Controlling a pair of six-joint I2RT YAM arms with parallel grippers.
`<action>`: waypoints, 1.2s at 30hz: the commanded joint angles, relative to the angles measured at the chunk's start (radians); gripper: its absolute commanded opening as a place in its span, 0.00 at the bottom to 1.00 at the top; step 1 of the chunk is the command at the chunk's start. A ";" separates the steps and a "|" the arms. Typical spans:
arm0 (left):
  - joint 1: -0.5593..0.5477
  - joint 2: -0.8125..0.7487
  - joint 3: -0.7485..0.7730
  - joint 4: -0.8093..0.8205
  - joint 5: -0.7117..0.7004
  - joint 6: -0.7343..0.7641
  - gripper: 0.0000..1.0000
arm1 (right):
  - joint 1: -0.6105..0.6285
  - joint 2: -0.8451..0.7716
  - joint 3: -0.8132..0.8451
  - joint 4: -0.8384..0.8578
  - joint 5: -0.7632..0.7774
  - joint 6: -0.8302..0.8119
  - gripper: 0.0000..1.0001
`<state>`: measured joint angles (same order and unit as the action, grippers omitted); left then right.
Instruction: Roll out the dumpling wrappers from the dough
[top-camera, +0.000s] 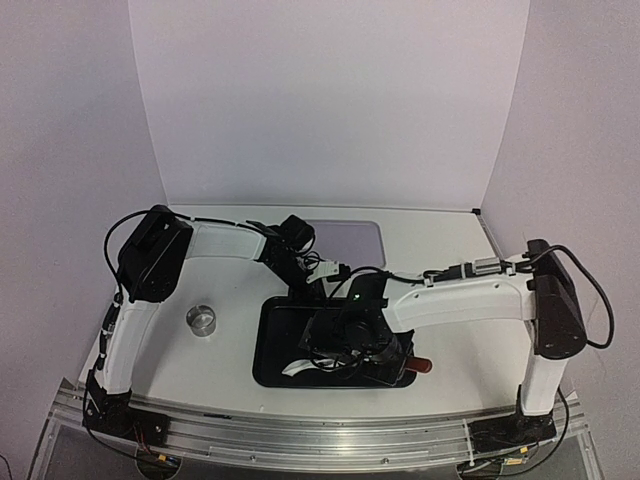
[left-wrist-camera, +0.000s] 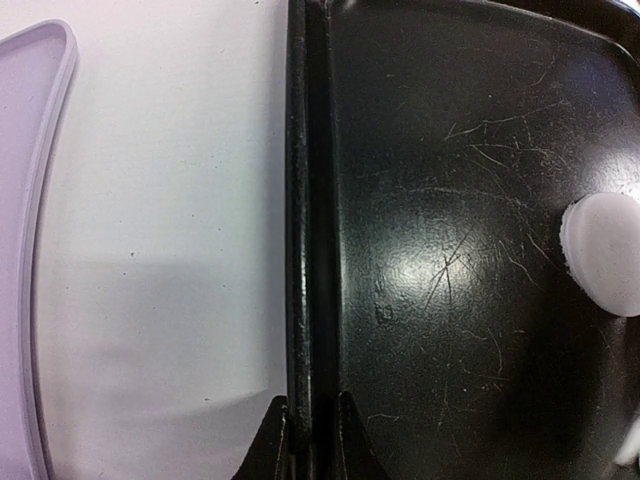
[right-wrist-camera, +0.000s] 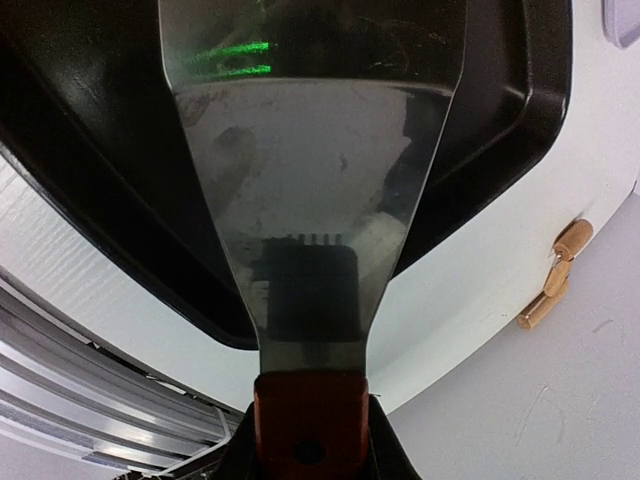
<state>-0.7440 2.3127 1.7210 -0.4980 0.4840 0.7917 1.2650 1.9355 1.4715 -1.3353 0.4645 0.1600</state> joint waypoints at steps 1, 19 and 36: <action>0.009 0.002 -0.021 -0.008 -0.067 0.075 0.00 | 0.014 0.006 0.032 -0.143 -0.020 0.074 0.00; 0.017 0.006 -0.007 -0.007 -0.060 0.075 0.00 | 0.105 0.165 0.149 -0.100 -0.035 0.033 0.00; 0.018 0.000 -0.013 -0.012 -0.052 0.080 0.00 | 0.063 0.278 0.498 -0.056 0.112 -0.132 0.00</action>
<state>-0.7304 2.3127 1.7191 -0.5186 0.5080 0.8085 1.3379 2.2095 1.8530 -1.4134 0.5068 0.0891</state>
